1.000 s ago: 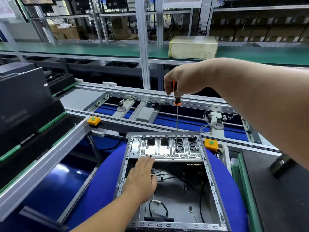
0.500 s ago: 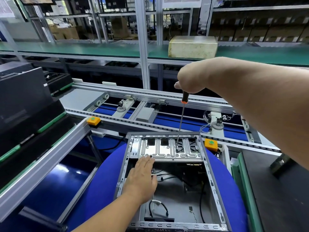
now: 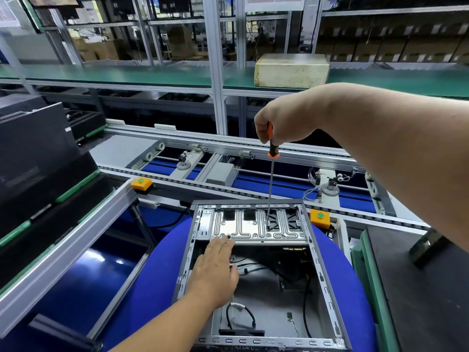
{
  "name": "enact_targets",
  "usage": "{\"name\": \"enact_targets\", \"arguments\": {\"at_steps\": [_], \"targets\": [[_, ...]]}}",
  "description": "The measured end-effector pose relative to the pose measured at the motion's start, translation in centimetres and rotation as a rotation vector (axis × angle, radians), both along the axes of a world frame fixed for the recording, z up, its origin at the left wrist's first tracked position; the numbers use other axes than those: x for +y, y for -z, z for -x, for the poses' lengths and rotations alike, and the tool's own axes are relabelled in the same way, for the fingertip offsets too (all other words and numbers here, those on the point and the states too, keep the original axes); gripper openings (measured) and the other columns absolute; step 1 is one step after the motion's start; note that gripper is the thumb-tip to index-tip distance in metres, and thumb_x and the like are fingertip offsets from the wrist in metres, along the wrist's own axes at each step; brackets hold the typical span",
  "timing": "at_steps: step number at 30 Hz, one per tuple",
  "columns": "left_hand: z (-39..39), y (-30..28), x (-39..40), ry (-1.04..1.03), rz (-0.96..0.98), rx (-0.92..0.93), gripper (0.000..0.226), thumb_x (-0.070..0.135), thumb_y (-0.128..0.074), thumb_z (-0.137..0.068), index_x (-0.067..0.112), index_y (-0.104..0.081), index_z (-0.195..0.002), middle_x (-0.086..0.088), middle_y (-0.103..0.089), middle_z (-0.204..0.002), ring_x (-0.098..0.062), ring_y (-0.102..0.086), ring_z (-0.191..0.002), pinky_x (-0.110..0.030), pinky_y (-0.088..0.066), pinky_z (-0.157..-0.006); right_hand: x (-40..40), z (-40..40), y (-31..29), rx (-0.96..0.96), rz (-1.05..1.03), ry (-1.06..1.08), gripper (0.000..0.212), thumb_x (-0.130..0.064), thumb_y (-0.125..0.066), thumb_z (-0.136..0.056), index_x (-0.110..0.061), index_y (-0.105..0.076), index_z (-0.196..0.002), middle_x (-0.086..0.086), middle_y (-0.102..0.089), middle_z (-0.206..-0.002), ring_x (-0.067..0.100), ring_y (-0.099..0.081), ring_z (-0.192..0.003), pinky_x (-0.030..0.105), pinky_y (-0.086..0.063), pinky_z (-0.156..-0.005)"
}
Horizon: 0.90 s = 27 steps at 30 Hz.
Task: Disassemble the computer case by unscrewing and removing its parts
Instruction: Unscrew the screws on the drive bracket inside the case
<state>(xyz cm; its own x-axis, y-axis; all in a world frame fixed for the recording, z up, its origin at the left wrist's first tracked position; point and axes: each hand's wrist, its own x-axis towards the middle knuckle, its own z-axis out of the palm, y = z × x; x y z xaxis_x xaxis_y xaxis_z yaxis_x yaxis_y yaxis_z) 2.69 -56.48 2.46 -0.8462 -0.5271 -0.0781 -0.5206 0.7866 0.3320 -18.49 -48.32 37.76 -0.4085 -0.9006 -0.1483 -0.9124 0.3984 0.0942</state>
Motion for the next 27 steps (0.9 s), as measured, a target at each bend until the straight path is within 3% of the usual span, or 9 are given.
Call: {"name": "enact_targets", "arguments": {"at_steps": [5, 11, 13, 17, 19, 22, 27], "targets": [[-0.1, 0.0, 0.0, 0.0, 0.001, -0.005, 0.073, 0.045, -0.04, -0.103, 0.033, -0.007, -0.167, 0.013, -0.001, -0.175, -0.009, 0.006, -0.161, -0.042, -0.01, -0.13, -0.4, 0.0, 0.7, -0.003, 0.05, 0.028, 0.007, -0.032, -0.065, -0.095, -0.026, -0.064, -0.1, -0.002, -0.065, -0.095, 0.019, -0.061, -0.083, 0.033, -0.047, -0.064], [-0.1, 0.0, 0.1, -0.005, -0.003, -0.005, 0.073, 0.046, -0.04, -0.103, 0.034, -0.006, -0.167, 0.014, 0.0, -0.175, -0.009, 0.007, -0.161, -0.042, -0.011, -0.13, -0.5, 0.2, 1.8, 0.273, 0.041, 0.07, 0.047, -0.052, -0.04, -0.105, -0.012, -0.065, -0.111, 0.001, -0.062, -0.097, 0.027, -0.057, -0.089, 0.035, -0.038, -0.067], [-0.1, 0.0, 0.1, -0.004, -0.007, -0.004, 0.073, 0.046, -0.04, -0.103, 0.034, -0.007, -0.167, 0.014, 0.0, -0.175, -0.009, 0.007, -0.161, -0.042, -0.011, -0.13, -0.4, 0.5, 2.0, 0.289, 0.083, 0.101, 0.05, -0.055, -0.038, -0.105, -0.012, -0.064, -0.109, 0.002, -0.06, -0.096, 0.03, -0.057, -0.091, 0.036, -0.041, -0.071], [-0.1, -0.2, 0.1, -0.007, -0.013, -0.004, 0.073, 0.045, -0.04, -0.104, 0.034, -0.007, -0.167, 0.014, -0.001, -0.175, -0.009, 0.007, -0.161, -0.042, -0.01, -0.13, -0.2, 1.3, 2.4, 0.207, 0.195, 0.074, 0.023, -0.039, -0.05, -0.103, -0.019, -0.061, -0.105, -0.002, -0.058, -0.089, 0.028, -0.057, -0.088, 0.035, -0.043, -0.068], [-0.1, -0.2, 0.1, -0.005, -0.008, -0.003, 0.072, 0.045, -0.04, -0.104, 0.033, -0.008, -0.167, 0.013, -0.001, -0.175, -0.009, 0.006, -0.161, -0.042, -0.01, -0.13, -0.1, 1.6, 2.6, 0.048, 0.265, 0.032, 0.011, -0.031, -0.059, -0.1, -0.023, -0.06, -0.108, -0.009, -0.054, -0.088, 0.021, -0.055, -0.083, 0.032, -0.038, -0.061], [-0.1, -0.3, 0.2, -0.007, -0.003, -0.005, 0.072, 0.044, -0.041, -0.103, 0.033, -0.009, -0.167, 0.012, -0.002, -0.176, -0.01, 0.005, -0.161, -0.041, -0.01, -0.13, 0.2, 1.5, 2.5, -0.175, 0.323, 0.0, 0.021, -0.019, -0.068, -0.095, -0.03, -0.061, -0.111, -0.013, -0.054, -0.093, 0.008, -0.053, -0.079, 0.025, -0.037, -0.058], [0.0, -0.5, 0.2, -0.01, -0.001, -0.004, 0.072, 0.043, -0.042, -0.104, 0.033, -0.01, -0.167, 0.012, -0.003, -0.175, -0.01, 0.005, -0.161, -0.04, -0.01, -0.13, 0.7, 1.1, 2.6, -0.251, 0.339, 0.007, 0.035, -0.001, -0.06, -0.087, -0.033, -0.063, -0.103, -0.008, -0.059, -0.092, 0.011, -0.058, -0.079, 0.026, -0.041, -0.056]]}}
